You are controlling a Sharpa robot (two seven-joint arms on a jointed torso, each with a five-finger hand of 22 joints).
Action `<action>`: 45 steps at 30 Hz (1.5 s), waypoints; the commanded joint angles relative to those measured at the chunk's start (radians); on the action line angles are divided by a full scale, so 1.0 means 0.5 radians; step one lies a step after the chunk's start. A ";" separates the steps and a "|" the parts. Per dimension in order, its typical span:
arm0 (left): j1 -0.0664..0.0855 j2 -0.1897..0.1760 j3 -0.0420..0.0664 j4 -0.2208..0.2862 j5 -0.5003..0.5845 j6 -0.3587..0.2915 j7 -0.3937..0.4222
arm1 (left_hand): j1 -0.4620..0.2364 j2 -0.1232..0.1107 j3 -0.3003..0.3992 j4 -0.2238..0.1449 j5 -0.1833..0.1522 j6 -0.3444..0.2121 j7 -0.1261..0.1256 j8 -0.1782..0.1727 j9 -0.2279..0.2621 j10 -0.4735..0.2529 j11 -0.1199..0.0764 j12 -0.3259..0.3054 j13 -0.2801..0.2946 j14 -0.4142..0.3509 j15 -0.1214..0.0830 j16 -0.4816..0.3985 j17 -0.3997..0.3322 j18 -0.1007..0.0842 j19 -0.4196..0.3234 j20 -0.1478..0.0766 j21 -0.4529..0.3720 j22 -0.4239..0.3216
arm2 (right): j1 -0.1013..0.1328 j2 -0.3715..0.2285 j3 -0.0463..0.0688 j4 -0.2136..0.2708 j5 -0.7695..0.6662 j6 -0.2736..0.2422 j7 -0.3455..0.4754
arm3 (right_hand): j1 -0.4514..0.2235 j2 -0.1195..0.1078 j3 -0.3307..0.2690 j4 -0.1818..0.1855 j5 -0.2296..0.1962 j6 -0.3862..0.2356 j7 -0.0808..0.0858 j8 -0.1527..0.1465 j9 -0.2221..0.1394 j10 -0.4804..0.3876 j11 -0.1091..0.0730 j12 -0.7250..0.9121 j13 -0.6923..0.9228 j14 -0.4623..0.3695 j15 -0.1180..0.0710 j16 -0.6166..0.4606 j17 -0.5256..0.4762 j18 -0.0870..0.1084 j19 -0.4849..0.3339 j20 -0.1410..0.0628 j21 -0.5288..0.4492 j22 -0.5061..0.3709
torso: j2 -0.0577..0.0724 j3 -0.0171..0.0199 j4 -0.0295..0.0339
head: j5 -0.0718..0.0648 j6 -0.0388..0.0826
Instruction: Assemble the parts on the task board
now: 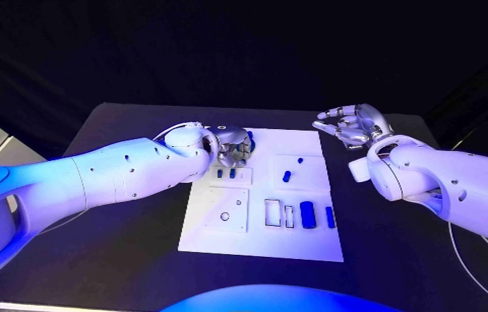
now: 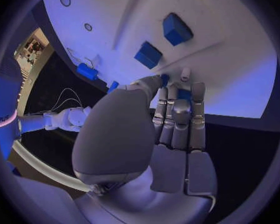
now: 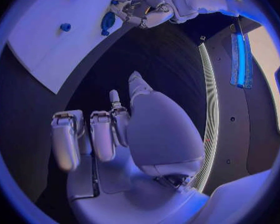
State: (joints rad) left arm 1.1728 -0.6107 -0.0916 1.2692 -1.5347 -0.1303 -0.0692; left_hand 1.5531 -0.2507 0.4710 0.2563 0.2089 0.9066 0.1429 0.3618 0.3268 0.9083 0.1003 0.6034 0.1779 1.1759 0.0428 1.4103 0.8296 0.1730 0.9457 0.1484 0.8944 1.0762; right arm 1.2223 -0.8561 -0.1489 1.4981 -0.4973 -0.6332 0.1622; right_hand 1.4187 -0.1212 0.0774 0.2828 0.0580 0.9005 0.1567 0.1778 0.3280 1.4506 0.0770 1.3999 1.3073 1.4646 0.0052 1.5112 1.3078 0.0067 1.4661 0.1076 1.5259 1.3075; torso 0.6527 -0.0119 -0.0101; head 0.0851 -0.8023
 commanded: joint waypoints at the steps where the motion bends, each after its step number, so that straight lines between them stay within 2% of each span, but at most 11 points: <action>1: -0.003 0.006 0.000 -0.002 0.001 0.073 0.000 | 0.006 -0.016 0.015 0.001 -0.010 0.011 -0.003 -0.015 -0.003 0.015 0.003 -0.018 -0.003 0.007 -0.003 0.007 -0.001 -0.003 0.013 -0.004 0.010 0.005 | -0.001 0.000 0.000 0.003 -0.018 0.009 0.024 | 0.005 -0.002 -0.008 -0.002 0.004 -0.016 0.004 0.012 0.003 -0.008 -0.006 -0.013 0.263 0.154 -0.011 -0.009 0.300 0.010 0.163 -0.006 -0.012 0.486 | 0.000 -0.0015 0.000 | -0.002 -0.002; 18: -0.010 0.016 -0.003 -0.020 0.014 0.063 0.017 | 0.001 -0.008 0.068 -0.030 -0.009 0.031 0.001 -0.032 -0.002 0.065 -0.005 -0.065 -0.022 0.020 -0.009 0.029 0.010 -0.008 0.024 -0.009 0.056 0.047 | -0.001 -0.001 0.000 0.005 -0.018 0.008 0.025 | 0.005 -0.002 -0.008 -0.002 0.004 -0.016 0.004 0.012 0.003 -0.008 -0.006 -0.013 0.263 0.154 -0.011 -0.009 0.300 0.010 0.163 -0.006 -0.012 0.486 | 0.001 -0.0010 0.001 | -0.003 0.000; 24: -0.014 0.018 -0.003 -0.032 0.017 0.020 0.039 | 0.020 0.045 0.151 -0.119 -0.014 0.130 -0.008 -0.020 0.028 0.199 -0.045 -0.123 -0.034 0.116 -0.046 0.076 0.124 -0.026 0.107 -0.037 0.190 0.150 | -0.001 0.000 0.000 0.005 -0.018 0.008 0.026 | 0.012 0.001 -0.007 -0.004 0.004 -0.016 0.003 0.017 0.004 -0.006 -0.006 -0.011 0.264 0.154 -0.011 -0.008 0.304 0.009 0.165 -0.006 -0.008 0.487 | -0.001 -0.0007 0.000 | -0.004 0.001; 29: -0.021 0.014 -0.003 -0.031 0.035 -0.043 0.064 | -0.026 0.060 0.201 -0.190 -0.014 0.179 -0.014 -0.042 0.051 0.295 -0.058 -0.227 -0.047 0.178 -0.061 0.094 0.181 -0.041 0.155 -0.057 0.282 0.224 | -0.001 0.001 0.000 0.004 -0.018 0.007 0.027 | 0.012 0.001 -0.007 -0.004 0.004 -0.016 0.003 0.017 0.004 -0.006 -0.006 -0.011 0.264 0.154 -0.011 -0.008 0.304 0.009 0.165 -0.006 -0.008 0.487 | -0.001 -0.0011 0.001 | -0.004 0.002; 32: -0.025 0.006 -0.001 -0.019 0.040 -0.066 0.071 | -0.045 0.058 0.209 -0.202 -0.015 0.184 -0.013 -0.051 0.056 0.310 -0.057 -0.256 -0.050 0.190 -0.061 0.097 0.192 -0.044 0.163 -0.058 0.297 0.236 | -0.001 0.001 0.000 0.004 -0.018 0.008 0.027 | 0.012 0.001 -0.007 -0.004 0.004 -0.016 0.003 0.017 0.004 -0.006 -0.006 -0.011 0.264 0.154 -0.011 -0.008 0.304 0.009 0.165 -0.006 -0.008 0.487 | 0.000 -0.0021 0.000 | -0.005 0.004; 38: -0.030 -0.030 0.022 0.027 0.072 -0.100 0.086 | -0.078 0.050 0.213 -0.210 -0.015 0.192 -0.014 -0.061 0.063 0.330 -0.056 -0.294 -0.052 0.197 -0.060 0.098 0.192 -0.045 0.167 -0.058 0.306 0.243 | -0.001 0.001 0.000 0.003 -0.018 0.008 0.026 | 0.012 0.001 -0.007 -0.004 0.004 -0.016 0.003 0.017 0.004 -0.006 -0.006 -0.011 0.264 0.154 -0.011 -0.008 0.304 0.009 0.165 -0.006 -0.008 0.487 | 0.000 -0.0027 0.000 | -0.005 0.002; 45: -0.031 -0.110 0.067 0.113 0.139 -0.095 0.089 | -0.103 0.042 0.214 -0.214 -0.015 0.197 -0.015 -0.069 0.069 0.344 -0.055 -0.321 -0.053 0.202 -0.060 0.099 0.195 -0.045 0.167 -0.057 0.306 0.245 | -0.001 0.000 0.000 0.000 -0.018 0.010 0.026 | 0.012 0.002 -0.007 -0.004 0.004 -0.016 0.003 0.019 0.004 -0.006 -0.006 -0.010 0.265 0.155 -0.011 -0.008 0.305 0.009 0.165 -0.006 -0.008 0.488 | -0.003 -0.0001 0.004 | -0.004 0.004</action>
State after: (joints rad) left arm 1.1569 -0.6620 -0.0600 1.3172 -1.4981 -0.1669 -0.0392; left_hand 1.5123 -0.2270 0.5782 0.1542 0.2006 0.9993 0.1355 0.3325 0.3588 1.0728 0.0750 0.4465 0.1521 1.2706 0.0125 1.4560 0.9262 0.1607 1.0224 0.1217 1.0446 1.1978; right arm 1.2223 -0.8566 -0.1489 1.4974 -0.4977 -0.6335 0.1628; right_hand 1.4186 -0.1212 0.0774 0.2828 0.0580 0.9005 0.1567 0.1847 0.3290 1.4506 0.0770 1.3999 1.3073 1.4647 0.0052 1.5112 1.3073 0.0067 1.4661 0.1076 1.5259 1.3080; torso 0.6518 -0.0127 -0.0089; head 0.0825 -0.8007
